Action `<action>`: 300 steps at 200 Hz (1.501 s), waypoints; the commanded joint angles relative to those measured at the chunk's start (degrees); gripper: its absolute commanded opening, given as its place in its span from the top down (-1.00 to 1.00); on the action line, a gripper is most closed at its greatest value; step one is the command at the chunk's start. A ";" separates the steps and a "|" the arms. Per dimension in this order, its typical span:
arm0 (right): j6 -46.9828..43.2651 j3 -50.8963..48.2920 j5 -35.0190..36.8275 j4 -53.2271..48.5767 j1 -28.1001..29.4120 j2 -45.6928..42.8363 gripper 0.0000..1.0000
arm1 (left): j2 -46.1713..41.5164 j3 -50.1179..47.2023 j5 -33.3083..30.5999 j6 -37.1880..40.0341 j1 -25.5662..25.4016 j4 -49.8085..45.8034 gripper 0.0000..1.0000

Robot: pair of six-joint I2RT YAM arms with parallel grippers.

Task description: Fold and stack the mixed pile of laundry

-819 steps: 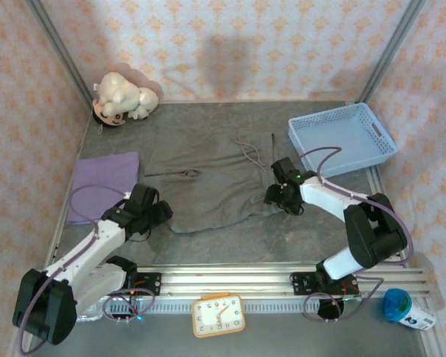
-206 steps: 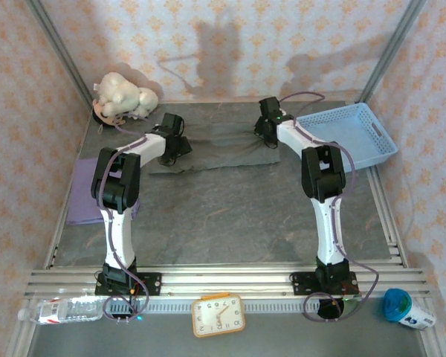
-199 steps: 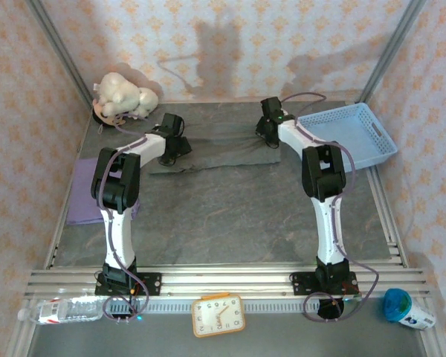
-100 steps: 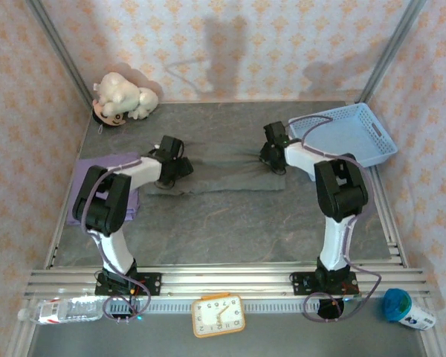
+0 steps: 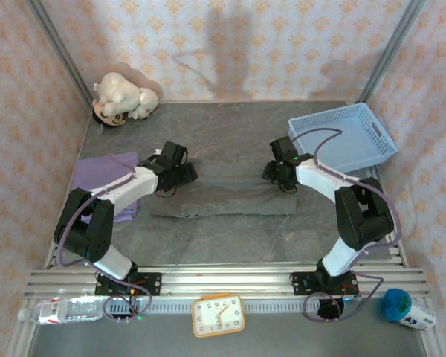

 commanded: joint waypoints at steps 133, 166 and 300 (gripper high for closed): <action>4.76 -2.57 -1.58 2.60 0.81 1.88 -0.13 | 11.49 7.43 -11.10 6.20 1.04 8.53 0.60; 5.26 -3.65 0.66 1.86 0.77 2.68 -0.12 | 13.01 11.16 -15.21 5.33 4.94 8.69 0.91; 2.36 -1.97 -3.14 1.01 0.80 -3.79 -0.20 | 9.06 17.27 -8.42 7.25 5.15 -4.94 -0.40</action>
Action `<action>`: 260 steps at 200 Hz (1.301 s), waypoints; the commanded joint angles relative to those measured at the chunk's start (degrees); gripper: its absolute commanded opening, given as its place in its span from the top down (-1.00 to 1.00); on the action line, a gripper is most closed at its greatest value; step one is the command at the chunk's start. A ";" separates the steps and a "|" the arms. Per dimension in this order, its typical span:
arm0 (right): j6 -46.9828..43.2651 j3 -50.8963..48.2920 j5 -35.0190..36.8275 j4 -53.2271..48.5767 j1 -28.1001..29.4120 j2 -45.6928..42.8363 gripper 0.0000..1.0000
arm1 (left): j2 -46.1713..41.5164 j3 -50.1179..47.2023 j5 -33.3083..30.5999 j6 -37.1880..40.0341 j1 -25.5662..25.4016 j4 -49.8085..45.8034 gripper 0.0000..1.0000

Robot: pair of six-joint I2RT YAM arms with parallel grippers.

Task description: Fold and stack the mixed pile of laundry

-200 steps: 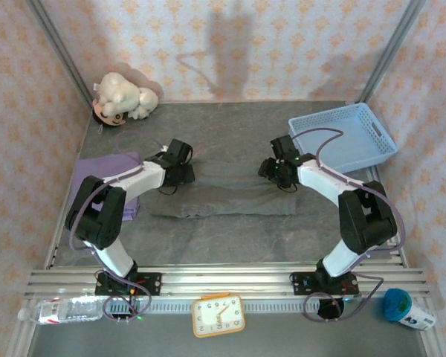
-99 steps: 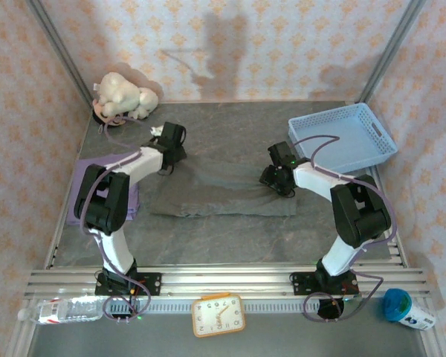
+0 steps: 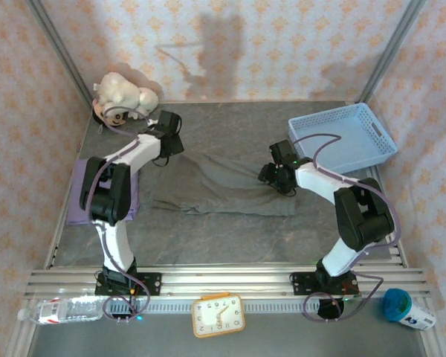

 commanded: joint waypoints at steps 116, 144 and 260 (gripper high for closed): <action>-2.22 3.20 12.54 -1.60 -2.56 6.07 -0.39 | -6.41 -21.15 2.93 -11.65 -8.44 6.11 -0.38; -4.43 5.95 11.12 -4.32 -2.49 3.62 -0.72 | -9.76 -22.96 6.00 -11.60 -8.61 7.26 -0.38; 8.73 -8.31 7.94 -16.30 -2.49 -19.53 -1.00 | -8.34 -16.42 15.95 -9.27 -18.45 19.85 1.00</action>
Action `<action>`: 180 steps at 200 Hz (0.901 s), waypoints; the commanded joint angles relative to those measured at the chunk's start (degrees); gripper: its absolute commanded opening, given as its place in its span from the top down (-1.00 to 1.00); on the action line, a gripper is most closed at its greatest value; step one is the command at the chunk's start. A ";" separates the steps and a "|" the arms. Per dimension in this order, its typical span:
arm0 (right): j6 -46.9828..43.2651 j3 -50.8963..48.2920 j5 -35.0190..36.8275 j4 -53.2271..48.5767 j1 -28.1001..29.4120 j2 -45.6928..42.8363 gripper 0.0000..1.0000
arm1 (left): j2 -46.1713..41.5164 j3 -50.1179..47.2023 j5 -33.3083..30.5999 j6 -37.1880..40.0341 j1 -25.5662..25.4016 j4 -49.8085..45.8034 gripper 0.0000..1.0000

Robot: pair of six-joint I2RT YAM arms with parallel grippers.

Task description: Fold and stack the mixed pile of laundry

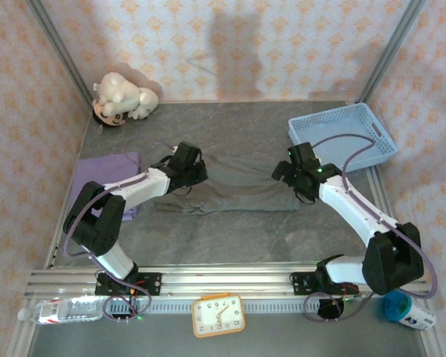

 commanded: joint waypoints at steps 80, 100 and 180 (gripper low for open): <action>19.11 -13.39 -1.96 23.13 -0.51 7.72 -0.78 | 13.78 9.13 -3.97 0.76 -6.73 -2.67 1.00; 18.30 -13.43 -0.73 25.24 -0.93 9.55 -0.32 | 16.06 7.96 -4.24 0.94 -6.73 -2.68 1.00; 1.59 -4.39 2.80 15.67 -0.19 6.44 1.00 | 19.59 8.32 -1.20 0.57 -6.90 -2.67 1.00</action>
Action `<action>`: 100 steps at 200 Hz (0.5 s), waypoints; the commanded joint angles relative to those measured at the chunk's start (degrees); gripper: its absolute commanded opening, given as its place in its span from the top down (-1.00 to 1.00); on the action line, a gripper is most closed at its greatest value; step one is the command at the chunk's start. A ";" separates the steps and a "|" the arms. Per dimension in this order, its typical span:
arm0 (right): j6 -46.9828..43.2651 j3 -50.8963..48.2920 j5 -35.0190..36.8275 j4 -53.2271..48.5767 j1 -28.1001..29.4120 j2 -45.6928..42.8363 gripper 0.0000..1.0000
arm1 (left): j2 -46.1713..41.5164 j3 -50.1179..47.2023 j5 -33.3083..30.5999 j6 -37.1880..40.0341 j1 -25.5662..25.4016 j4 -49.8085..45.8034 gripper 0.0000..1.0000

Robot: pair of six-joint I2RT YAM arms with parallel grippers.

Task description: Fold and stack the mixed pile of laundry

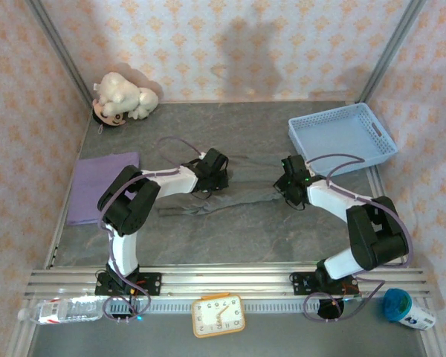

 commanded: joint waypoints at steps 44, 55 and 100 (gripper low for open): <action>-21.25 11.56 11.05 -14.34 1.87 -8.01 1.00 | 8.65 6.60 3.61 -0.61 -3.67 -3.32 1.00; -23.50 12.31 12.20 -15.13 1.95 -8.31 1.00 | 10.13 8.73 3.24 -1.10 -5.47 -2.26 1.00; -30.39 13.97 16.10 -16.04 1.84 -8.40 1.00 | 15.37 19.34 6.33 -4.82 -9.03 -1.06 1.00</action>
